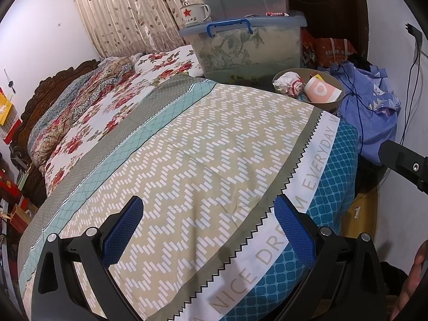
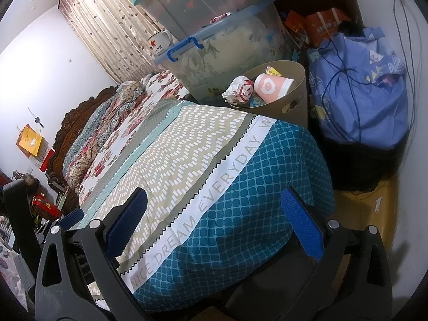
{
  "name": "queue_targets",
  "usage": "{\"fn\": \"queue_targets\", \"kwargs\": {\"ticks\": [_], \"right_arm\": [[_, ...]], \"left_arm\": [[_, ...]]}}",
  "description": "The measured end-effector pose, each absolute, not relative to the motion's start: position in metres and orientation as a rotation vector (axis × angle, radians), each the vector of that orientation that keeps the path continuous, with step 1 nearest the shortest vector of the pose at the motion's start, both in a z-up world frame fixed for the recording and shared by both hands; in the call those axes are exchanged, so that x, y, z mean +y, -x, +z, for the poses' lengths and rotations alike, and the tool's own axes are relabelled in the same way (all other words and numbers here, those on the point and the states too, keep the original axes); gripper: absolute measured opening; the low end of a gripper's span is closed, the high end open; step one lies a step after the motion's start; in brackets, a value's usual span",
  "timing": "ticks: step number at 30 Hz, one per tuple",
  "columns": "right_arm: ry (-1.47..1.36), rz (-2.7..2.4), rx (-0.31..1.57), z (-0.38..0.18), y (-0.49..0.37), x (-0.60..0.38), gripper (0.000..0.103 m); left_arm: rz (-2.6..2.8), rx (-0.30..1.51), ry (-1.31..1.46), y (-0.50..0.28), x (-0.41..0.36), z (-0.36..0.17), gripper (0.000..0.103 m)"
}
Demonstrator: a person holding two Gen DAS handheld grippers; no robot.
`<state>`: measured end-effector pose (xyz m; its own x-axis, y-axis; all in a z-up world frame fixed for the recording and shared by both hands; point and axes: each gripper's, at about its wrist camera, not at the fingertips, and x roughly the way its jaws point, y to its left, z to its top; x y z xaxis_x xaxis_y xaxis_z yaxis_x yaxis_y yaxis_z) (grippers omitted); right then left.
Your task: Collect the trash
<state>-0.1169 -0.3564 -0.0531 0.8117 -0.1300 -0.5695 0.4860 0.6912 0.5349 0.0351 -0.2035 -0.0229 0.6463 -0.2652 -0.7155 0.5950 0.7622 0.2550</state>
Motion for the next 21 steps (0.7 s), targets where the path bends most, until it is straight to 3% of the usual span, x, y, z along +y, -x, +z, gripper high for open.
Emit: {"fn": "queue_targets", "kwargs": {"ticks": [21], "right_arm": [[-0.736, -0.362, 0.527, -0.0528, 0.1165, -0.3579, 0.099]], "left_arm": [[-0.524, 0.718, -0.525, -0.0344, -0.2039, -0.0257, 0.094]]}}
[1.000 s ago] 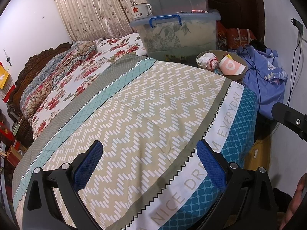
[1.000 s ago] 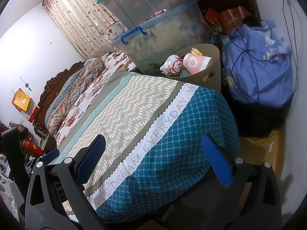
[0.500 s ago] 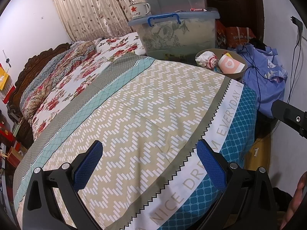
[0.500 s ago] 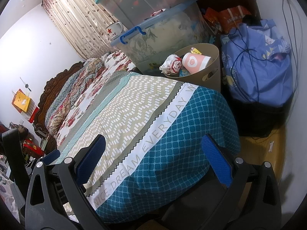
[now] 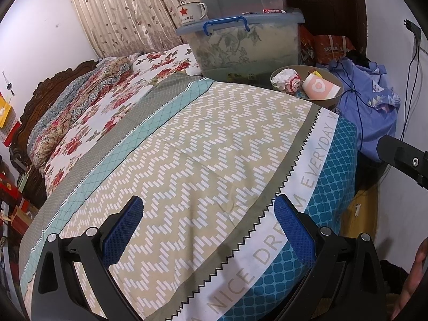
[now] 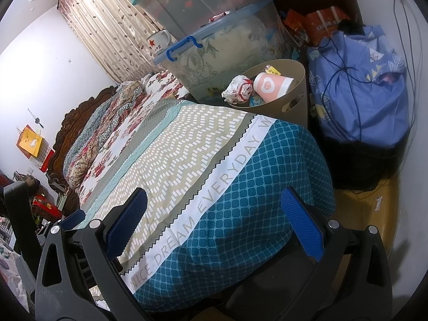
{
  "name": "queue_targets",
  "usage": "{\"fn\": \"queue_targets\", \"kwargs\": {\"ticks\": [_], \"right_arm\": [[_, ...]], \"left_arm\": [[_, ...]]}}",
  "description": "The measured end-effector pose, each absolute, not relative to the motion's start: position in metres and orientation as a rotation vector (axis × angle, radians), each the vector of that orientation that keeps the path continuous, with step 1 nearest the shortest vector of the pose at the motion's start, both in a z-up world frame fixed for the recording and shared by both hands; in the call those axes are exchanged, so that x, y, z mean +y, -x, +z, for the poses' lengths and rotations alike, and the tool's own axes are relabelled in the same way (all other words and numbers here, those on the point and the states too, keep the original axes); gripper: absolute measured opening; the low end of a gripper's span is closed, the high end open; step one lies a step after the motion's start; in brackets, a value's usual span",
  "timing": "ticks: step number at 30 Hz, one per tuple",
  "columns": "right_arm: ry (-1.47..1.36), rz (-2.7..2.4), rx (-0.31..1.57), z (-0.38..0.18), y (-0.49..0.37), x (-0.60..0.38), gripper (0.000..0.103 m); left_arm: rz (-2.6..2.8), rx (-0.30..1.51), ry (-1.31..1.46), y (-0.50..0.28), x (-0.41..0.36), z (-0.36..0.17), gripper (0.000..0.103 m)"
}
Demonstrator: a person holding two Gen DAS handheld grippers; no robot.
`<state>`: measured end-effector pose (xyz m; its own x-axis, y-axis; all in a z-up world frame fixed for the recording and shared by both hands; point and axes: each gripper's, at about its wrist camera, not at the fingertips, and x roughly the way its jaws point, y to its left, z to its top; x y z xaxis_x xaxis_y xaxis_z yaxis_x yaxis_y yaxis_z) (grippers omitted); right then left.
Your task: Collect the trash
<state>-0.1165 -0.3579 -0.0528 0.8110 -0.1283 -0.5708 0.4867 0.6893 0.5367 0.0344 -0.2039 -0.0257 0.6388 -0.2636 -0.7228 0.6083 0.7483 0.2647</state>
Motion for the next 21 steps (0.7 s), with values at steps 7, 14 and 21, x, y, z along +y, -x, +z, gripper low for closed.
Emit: {"fn": "queue_targets", "kwargs": {"ticks": [7, 14, 21], "right_arm": [[-0.738, -0.362, 0.529, -0.0539, 0.1168, -0.3571, 0.099], [-0.740, -0.362, 0.530, -0.0540, 0.1164, -0.3576, 0.099], [-0.742, -0.363, 0.531, -0.0563, 0.1166, -0.3565, 0.099]], "left_arm": [[-0.525, 0.718, -0.529, -0.0339, -0.2033, -0.0257, 0.094], [-0.528, 0.719, -0.530, -0.0338, -0.2028, -0.0258, 0.094], [-0.527, 0.721, -0.532, -0.0347, -0.2050, -0.0259, 0.094]]}}
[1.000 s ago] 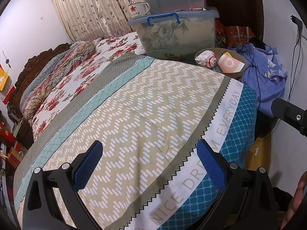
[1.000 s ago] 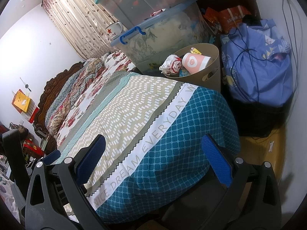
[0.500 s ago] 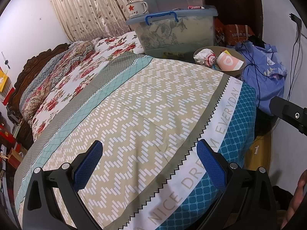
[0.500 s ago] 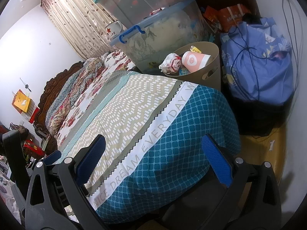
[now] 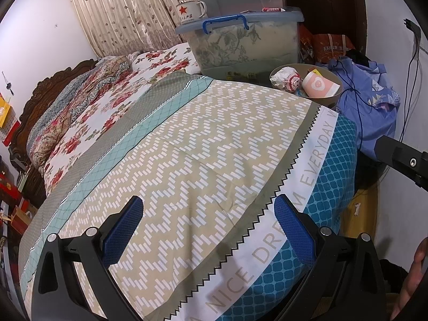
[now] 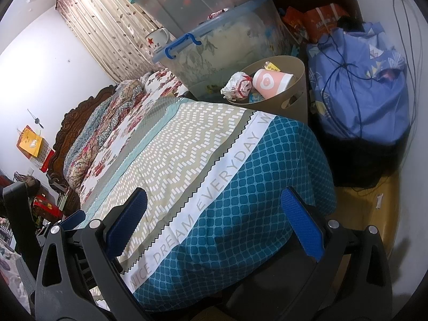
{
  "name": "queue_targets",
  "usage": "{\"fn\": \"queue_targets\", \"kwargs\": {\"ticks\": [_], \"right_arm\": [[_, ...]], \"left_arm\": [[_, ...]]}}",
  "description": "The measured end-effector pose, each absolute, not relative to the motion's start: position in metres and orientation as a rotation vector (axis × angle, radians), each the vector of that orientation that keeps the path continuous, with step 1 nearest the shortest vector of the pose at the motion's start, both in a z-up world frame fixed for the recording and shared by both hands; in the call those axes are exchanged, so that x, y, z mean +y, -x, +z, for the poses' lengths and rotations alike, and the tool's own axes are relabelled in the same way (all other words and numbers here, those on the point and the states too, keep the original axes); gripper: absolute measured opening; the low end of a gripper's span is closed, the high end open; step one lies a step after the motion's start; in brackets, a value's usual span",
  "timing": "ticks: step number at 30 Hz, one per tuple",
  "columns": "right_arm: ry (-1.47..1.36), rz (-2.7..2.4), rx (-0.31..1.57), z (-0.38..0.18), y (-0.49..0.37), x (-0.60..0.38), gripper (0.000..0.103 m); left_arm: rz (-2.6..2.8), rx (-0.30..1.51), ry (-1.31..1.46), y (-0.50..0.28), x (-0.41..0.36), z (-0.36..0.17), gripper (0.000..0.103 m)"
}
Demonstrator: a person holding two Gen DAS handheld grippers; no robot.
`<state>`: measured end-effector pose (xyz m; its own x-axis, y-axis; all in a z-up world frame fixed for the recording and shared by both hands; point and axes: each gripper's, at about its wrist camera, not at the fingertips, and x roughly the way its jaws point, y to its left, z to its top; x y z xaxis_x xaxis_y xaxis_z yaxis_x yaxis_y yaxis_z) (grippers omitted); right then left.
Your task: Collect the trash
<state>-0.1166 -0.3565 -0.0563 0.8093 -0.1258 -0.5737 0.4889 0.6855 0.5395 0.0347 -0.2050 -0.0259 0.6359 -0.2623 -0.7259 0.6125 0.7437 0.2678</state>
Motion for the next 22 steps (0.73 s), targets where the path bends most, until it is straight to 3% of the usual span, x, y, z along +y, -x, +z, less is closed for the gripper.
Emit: {"fn": "queue_targets", "kwargs": {"ticks": [22], "right_arm": [[-0.742, -0.363, 0.533, -0.0582, 0.1176, -0.3551, 0.099]], "left_arm": [[-0.549, 0.708, -0.510, -0.0353, -0.2002, -0.0193, 0.094]]}}
